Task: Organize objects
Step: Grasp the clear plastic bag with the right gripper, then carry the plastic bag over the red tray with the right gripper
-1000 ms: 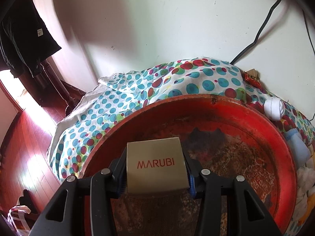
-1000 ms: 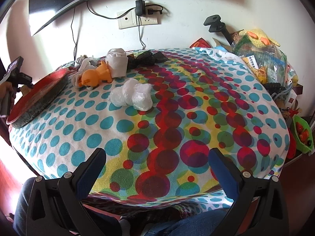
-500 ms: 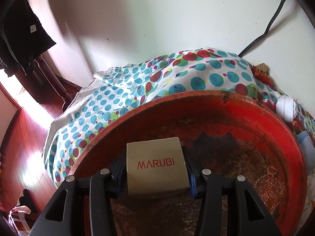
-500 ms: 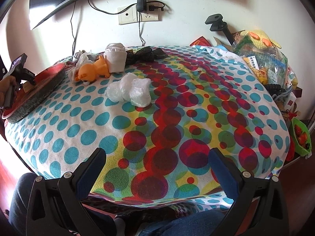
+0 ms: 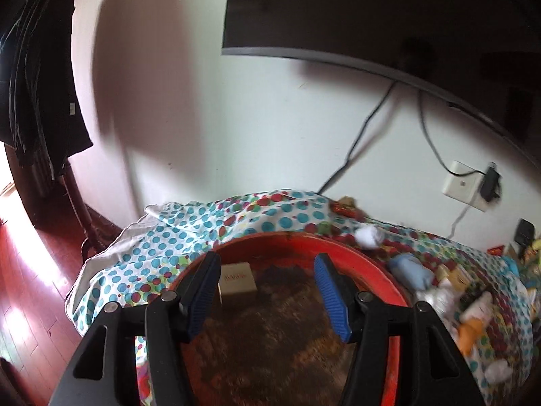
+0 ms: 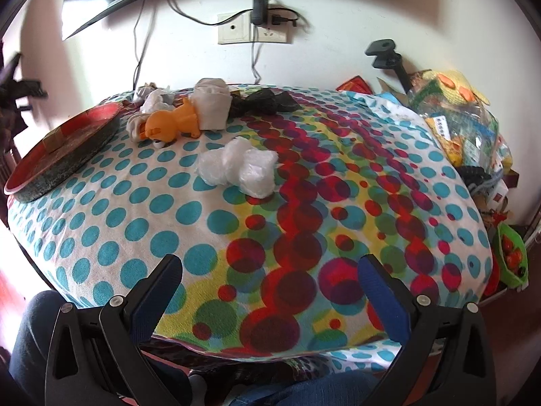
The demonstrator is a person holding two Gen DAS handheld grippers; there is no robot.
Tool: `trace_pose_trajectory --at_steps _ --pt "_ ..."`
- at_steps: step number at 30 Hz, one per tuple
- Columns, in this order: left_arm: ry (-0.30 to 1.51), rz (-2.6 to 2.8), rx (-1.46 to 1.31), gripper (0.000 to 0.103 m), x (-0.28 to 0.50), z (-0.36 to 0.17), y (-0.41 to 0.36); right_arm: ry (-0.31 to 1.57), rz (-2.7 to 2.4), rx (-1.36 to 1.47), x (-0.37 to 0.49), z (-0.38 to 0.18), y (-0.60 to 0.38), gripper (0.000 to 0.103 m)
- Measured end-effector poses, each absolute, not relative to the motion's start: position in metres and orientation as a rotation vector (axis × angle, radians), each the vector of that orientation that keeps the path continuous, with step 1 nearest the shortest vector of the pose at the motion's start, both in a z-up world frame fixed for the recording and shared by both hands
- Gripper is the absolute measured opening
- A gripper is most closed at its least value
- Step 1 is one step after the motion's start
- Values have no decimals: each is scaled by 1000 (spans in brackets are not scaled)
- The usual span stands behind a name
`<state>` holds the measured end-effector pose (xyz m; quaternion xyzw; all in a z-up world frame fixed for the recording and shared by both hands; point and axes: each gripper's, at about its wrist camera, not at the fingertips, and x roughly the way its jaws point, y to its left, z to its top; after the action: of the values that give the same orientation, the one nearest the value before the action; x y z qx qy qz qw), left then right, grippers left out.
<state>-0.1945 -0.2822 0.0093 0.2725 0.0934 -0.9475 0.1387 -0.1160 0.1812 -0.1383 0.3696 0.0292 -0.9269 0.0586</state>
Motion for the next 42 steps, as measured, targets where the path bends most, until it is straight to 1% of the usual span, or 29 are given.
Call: trace_pose_trajectory --at_steps 2,6,9,11,12,13,14,15,17,19,23,25,29,42 --pt "274 -2798 779 60 -156 6 -257 84 -2794 1130 -125 -141 178 103" --pt "296 -2867 820 60 -86 -21 -206 73 -2795 1118 -149 -136 172 103" --pt "301 -2878 872 60 -56 -45 -180 131 -2813 1064 -165 -125 162 103" --pt "314 -2882 910 60 -43 -62 -167 131 -2817 1076 -178 -122 158 100" --pt "316 -2889 929 60 -38 -70 -161 102 -2801 1074 -184 -121 157 89" --pt "319 -2898 964 60 -36 -78 -155 90 -2794 1081 -188 -121 156 76" --pt "318 -2907 1001 60 -35 -84 -149 88 -2789 1111 -195 -122 154 67" --pt "307 -2926 1024 60 -34 -90 -144 83 -2784 1137 -200 -124 152 52" --pt "300 -2952 1033 60 -33 -94 -138 69 -2787 1163 -207 -126 149 50" --pt "299 -2977 1026 60 -32 -94 -134 71 -2784 1168 -209 -126 145 45" --pt "300 -2978 995 60 -29 -93 -139 49 -2788 1160 -207 -124 143 38" --pt "323 -2966 999 60 -29 -94 -144 59 -2792 1156 -206 -122 140 31" --pt "358 -2941 992 60 -28 -94 -153 108 -2822 1129 -206 -110 133 30" --pt "312 -2916 972 60 -23 -90 -153 261 -2958 1104 -243 -57 135 29"
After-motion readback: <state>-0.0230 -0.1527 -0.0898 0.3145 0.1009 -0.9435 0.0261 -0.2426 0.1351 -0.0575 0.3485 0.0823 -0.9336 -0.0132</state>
